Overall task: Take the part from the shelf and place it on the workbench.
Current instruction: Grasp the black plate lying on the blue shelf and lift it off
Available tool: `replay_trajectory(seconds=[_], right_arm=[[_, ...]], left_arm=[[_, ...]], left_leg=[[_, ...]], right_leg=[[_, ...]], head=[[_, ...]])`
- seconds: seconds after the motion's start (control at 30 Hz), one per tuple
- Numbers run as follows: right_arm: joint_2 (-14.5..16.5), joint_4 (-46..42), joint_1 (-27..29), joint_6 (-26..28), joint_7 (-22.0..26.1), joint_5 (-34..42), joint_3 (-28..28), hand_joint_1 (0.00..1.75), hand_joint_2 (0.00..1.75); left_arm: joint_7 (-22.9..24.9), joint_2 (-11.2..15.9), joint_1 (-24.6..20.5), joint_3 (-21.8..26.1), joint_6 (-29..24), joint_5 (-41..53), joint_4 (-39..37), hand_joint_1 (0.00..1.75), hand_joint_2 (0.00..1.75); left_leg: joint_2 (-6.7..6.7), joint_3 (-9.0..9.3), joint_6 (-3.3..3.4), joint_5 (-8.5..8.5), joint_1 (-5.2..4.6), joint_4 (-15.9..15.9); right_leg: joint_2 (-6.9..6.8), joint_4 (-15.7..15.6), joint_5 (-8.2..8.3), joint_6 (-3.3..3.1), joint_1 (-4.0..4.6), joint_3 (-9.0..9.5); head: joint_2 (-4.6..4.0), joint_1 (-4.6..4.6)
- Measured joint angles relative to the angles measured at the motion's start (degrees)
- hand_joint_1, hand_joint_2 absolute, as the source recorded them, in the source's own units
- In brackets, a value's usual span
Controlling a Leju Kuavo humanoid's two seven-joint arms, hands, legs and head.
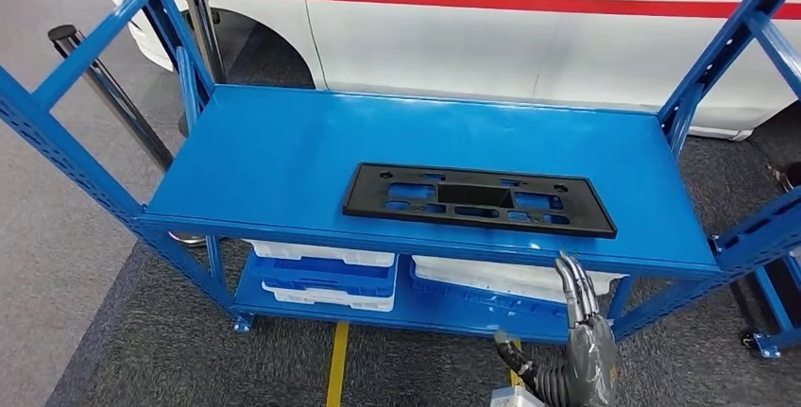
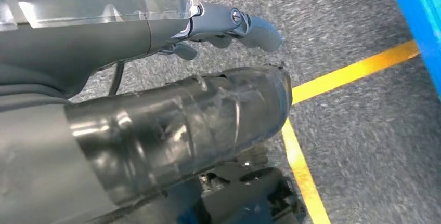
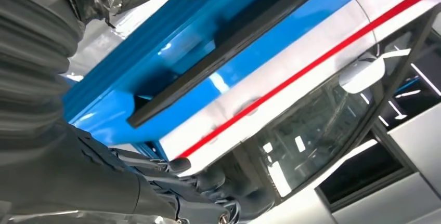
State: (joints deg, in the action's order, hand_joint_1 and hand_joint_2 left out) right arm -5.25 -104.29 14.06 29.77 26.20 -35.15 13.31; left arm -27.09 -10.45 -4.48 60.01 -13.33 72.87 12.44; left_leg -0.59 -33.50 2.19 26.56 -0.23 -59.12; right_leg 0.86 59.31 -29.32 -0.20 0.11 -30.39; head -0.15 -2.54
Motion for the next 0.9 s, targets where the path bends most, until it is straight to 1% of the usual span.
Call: replay_trajectory(seconds=[0.03,0.07,0.1,0.17,0.2,0.23,0.27,0.3,0.33,0.37,0.4,0.43,0.47,0.5,0.53,0.57,0.6,0.67,0.7,0.73,0.77,0.8,0.83,0.87,0.9], right_arm=[[-0.04,-0.01,0.04,0.01,-0.01,-0.04,0.00,0.00,1.75],[-0.09,-0.02,0.04,0.02,-0.01,-0.04,0.00,0.00,1.75],[-0.14,-0.03,0.05,0.03,-0.02,-0.04,0.00,0.00,1.75],[-0.19,-0.01,0.16,0.04,-0.04,-0.04,0.00,0.00,1.75],[-0.22,0.01,0.23,0.04,-0.05,-0.04,0.00,0.00,1.75],[-0.27,0.01,0.28,0.04,-0.07,-0.04,0.00,0.00,1.75],[-0.33,0.01,0.30,0.04,-0.08,-0.04,0.00,0.00,1.75],[-0.37,0.01,0.29,0.04,-0.08,-0.05,0.00,0.00,1.75],[-0.40,0.01,0.27,0.03,-0.08,-0.07,0.00,0.00,1.75],[-0.43,0.01,0.26,0.01,-0.12,-0.11,0.00,0.00,1.75],[-0.45,0.01,0.26,-0.03,-0.18,-0.19,0.00,0.00,1.75],[-0.47,0.01,0.27,-0.07,-0.24,-0.28,0.00,0.00,1.75],[-0.51,0.01,0.30,-0.11,-0.30,-0.40,0.00,0.00,1.75],[-0.55,0.01,0.32,-0.13,-0.34,-0.50,0.00,0.00,1.75],[-0.58,0.01,0.32,-0.14,-0.35,-0.57,0.00,0.00,1.75],[-0.62,0.01,0.32,-0.15,-0.38,-0.63,0.00,0.00,1.75],[-0.63,0.01,0.32,-0.15,-0.40,-0.66,0.00,0.00,1.75],[-0.64,0.01,0.34,-0.16,-0.41,-0.68,0.00,0.00,1.75],[-0.64,0.01,0.36,-0.16,-0.41,-0.68,0.00,0.00,1.75],[-0.65,0.01,0.37,-0.14,-0.41,-0.68,0.00,0.00,1.75],[-0.65,0.01,0.39,-0.10,-0.42,-0.68,0.00,0.00,1.75],[-0.66,0.00,0.43,-0.03,-0.43,-0.68,-0.01,0.00,1.75],[-0.68,-0.02,0.50,0.07,-0.45,-0.69,-0.02,0.00,1.75],[-0.74,-0.09,0.61,0.18,-0.48,-0.74,-0.05,0.00,1.75],[-0.87,-0.24,0.77,0.30,-0.55,-0.87,-0.10,0.00,1.75]], left_arm=[[-0.01,-0.03,0.01,-0.01,-0.15,0.01,0.00,0.00,0.00],[-0.02,-0.08,-0.03,-0.01,-0.25,0.02,0.00,0.00,0.00],[-0.02,-0.13,-0.10,-0.02,-0.32,0.02,0.00,0.00,0.00],[-0.02,-0.16,-0.15,-0.02,-0.39,0.03,0.00,0.00,0.00],[-0.02,-0.17,-0.15,-0.02,-0.40,0.03,0.00,0.00,0.00],[-0.01,-0.17,-0.13,-0.02,-0.41,0.03,0.00,0.00,0.00],[-0.01,-0.18,-0.13,-0.02,-0.43,0.03,0.00,0.00,0.00],[-0.01,-0.20,-0.13,-0.02,-0.46,0.03,0.00,0.00,0.00],[-0.01,-0.22,-0.13,-0.02,-0.49,0.03,0.00,0.00,0.00],[-0.02,-0.25,-0.14,-0.02,-0.55,0.03,0.00,0.00,0.00],[-0.02,-0.26,-0.15,-0.02,-0.62,0.04,0.00,0.00,0.00],[-0.02,-0.26,-0.16,-0.02,-0.69,0.05,0.00,0.00,0.00],[-0.01,-0.26,-0.18,-0.02,-0.77,0.06,0.00,0.00,0.00],[0.01,-0.25,-0.19,-0.02,-0.84,0.07,0.00,0.00,0.00],[0.01,-0.25,-0.21,-0.02,-0.92,0.08,0.00,0.00,0.00],[0.02,-0.25,-0.22,-0.02,-1.02,0.08,0.00,0.00,0.00],[0.03,-0.25,-0.23,-0.02,-1.11,0.09,0.00,0.00,0.00],[0.04,-0.26,-0.20,-0.02,-1.26,0.12,0.00,0.00,0.00],[0.04,-0.26,-0.16,-0.02,-1.31,0.13,0.00,0.00,0.00],[0.05,-0.26,-0.11,-0.02,-1.33,0.15,0.00,0.00,0.00],[0.07,-0.26,-0.07,-0.02,-1.33,0.16,0.00,0.00,0.00],[0.06,-0.26,-0.07,-0.02,-1.30,0.18,0.00,0.00,0.00],[0.05,-0.26,-0.08,-0.02,-1.24,0.21,0.00,0.00,0.00],[0.03,-0.26,-0.14,-0.02,-1.11,0.25,0.00,0.00,0.00],[-0.01,-0.26,-0.21,-0.02,-0.91,0.29,0.00,0.00,0.00]], left_leg=[[0.08,0.23,0.24,-0.50,0.14,0.41],[0.17,0.44,0.49,-0.71,0.28,0.81],[0.26,0.59,0.72,-0.86,0.40,1.13],[0.32,0.61,1.01,-0.74,0.28,1.20],[0.32,0.61,1.07,-0.62,0.24,1.15],[0.31,0.65,1.08,-0.47,0.23,1.07],[0.28,0.75,1.04,-0.29,0.24,0.95],[0.24,0.91,0.94,-0.08,0.27,0.82],[0.20,1.05,0.79,0.16,0.26,0.68],[0.16,1.14,0.56,0.41,0.18,0.48],[0.14,1.16,0.29,0.55,0.10,0.38],[0.13,1.12,0.02,0.62,0.02,0.36],[0.12,1.12,-0.24,0.62,-0.02,0.40],[0.14,1.08,-0.51,0.68,-0.01,0.45],[0.16,0.99,-0.78,1.00,0.03,0.17],[0.18,0.56,-1.07,1.85,0.08,-0.95],[0.21,-0.43,-1.33,3.29,0.15,-3.23],[0.24,-3.70,-1.74,6.85,0.40,-10.43],[0.25,-5.29,-1.89,7.99,0.51,-13.72],[0.25,-6.15,-2.01,8.12,0.62,-15.41],[0.26,-5.98,-2.08,7.13,0.73,-14.90],[0.26,-4.75,-2.09,5.25,0.84,-12.20],[0.28,-2.89,-2.02,3.13,0.93,-8.26],[0.28,-1.01,-1.91,1.66,0.92,-4.35],[0.27,0.31,-1.74,0.84,0.87,-1.57]], right_leg=[[-0.05,0.41,-0.47,0.24,-0.02,-0.05],[-0.11,1.68,-1.46,0.47,-0.05,-0.57],[-0.18,4.03,-2.94,0.72,-0.12,-1.67],[-0.27,10.93,-6.23,1.15,-0.37,-5.31],[-0.28,13.66,-6.92,1.35,-0.54,-6.89],[-0.30,14.74,-6.56,1.51,-0.71,-7.72],[-0.34,13.65,-5.06,1.62,-0.86,-7.51],[-0.40,10.58,-2.79,1.67,-0.98,-6.30],[-0.46,6.86,-0.82,1.63,-1.07,-4.70],[-0.50,3.53,0.61,1.51,-1.01,-3.33],[-0.50,1.37,1.33,1.35,-0.92,-2.48],[-0.47,0.50,1.34,1.14,-0.77,-2.22],[-0.43,0.32,1.37,0.90,-0.62,-2.29],[-0.41,0.18,1.48,0.58,-0.74,-2.26],[-0.43,-0.06,1.59,0.27,-0.84,-2.15],[-0.50,-0.30,1.70,-0.11,-0.96,-2.01],[-0.62,-0.52,1.79,-0.45,-1.09,-1.88],[-0.84,-0.58,1.75,-0.83,-0.99,-1.82],[-0.89,-0.57,1.73,-0.87,-0.94,-1.81],[-0.90,-0.56,1.70,-0.89,-0.91,-1.79],[-0.88,-0.55,1.66,-0.86,-0.91,-1.73],[-0.84,-0.54,1.59,-0.79,-0.92,-1.61],[-0.81,-0.52,1.49,-0.66,-0.93,-1.48],[-0.78,-0.41,1.35,-0.42,-0.82,-1.41],[-0.77,-0.34,1.25,-0.15,-0.74,-1.40]], head=[[0.00,-0.03],[0.00,-0.04],[0.00,-0.07],[0.00,-0.08],[0.00,-0.08],[0.00,-0.08],[0.00,-0.09],[0.00,-0.09],[0.00,-0.09],[0.00,-0.09],[0.00,-0.07],[0.00,-0.06],[0.00,-0.04],[0.00,-0.03],[0.00,-0.04],[0.00,-0.01],[0.00,0.01],[0.00,0.06],[0.00,0.05],[0.00,0.05],[0.00,0.06],[0.00,0.05],[0.00,0.05],[0.00,0.05],[0.00,0.03]])
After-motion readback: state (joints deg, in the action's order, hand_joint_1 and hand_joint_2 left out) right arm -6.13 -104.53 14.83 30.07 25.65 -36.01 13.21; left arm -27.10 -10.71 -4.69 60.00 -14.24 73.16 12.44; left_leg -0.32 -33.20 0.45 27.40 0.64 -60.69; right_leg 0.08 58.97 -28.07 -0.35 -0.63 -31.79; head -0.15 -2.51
